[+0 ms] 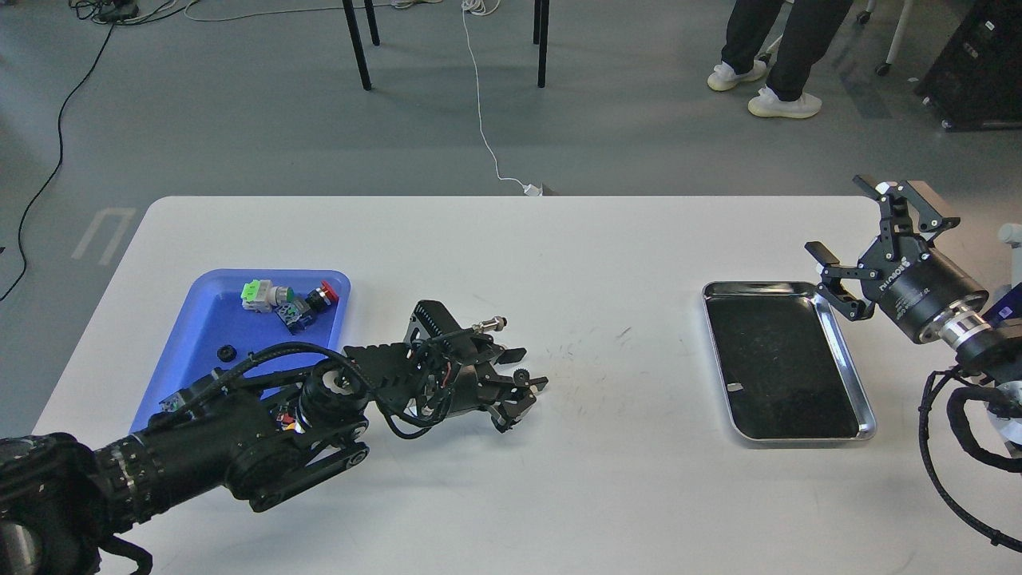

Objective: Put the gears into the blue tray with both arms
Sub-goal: 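Carry the gear with the left gripper into the blue tray and release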

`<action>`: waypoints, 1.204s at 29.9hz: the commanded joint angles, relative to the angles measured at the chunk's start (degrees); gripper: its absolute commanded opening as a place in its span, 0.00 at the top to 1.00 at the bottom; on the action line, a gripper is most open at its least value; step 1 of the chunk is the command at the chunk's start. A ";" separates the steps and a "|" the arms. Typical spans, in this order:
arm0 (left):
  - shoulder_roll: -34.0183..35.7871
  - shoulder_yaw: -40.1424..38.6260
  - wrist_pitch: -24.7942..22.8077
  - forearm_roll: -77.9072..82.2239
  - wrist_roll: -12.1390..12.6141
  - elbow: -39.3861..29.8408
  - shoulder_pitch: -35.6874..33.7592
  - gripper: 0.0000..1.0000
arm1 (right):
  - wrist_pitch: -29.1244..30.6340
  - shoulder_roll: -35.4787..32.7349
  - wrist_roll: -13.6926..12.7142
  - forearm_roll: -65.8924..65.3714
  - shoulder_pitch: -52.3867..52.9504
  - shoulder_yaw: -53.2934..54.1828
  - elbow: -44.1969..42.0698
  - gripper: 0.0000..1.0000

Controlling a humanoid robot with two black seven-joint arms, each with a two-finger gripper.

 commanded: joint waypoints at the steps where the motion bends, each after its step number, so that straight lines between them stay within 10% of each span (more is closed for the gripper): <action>1: 0.33 0.00 -0.10 0.00 -0.07 0.40 0.33 0.60 | 0.00 0.10 0.00 -0.08 0.08 1.08 0.05 0.01; 13: 1.91 -0.70 0.08 0.00 -0.16 0.05 0.33 0.84 | 0.00 0.63 0.00 -0.08 0.08 2.31 0.14 0.01; 22: 24.29 -6.59 1.66 -7.30 -0.25 -17.25 0.33 0.84 | -0.09 0.72 0.00 -0.08 0.17 4.15 0.14 0.01; 36: 36.72 -3.52 2.36 -10.83 -2.62 -11.29 7.54 0.83 | -0.35 3.97 0.00 -0.25 0.96 4.24 -0.39 0.01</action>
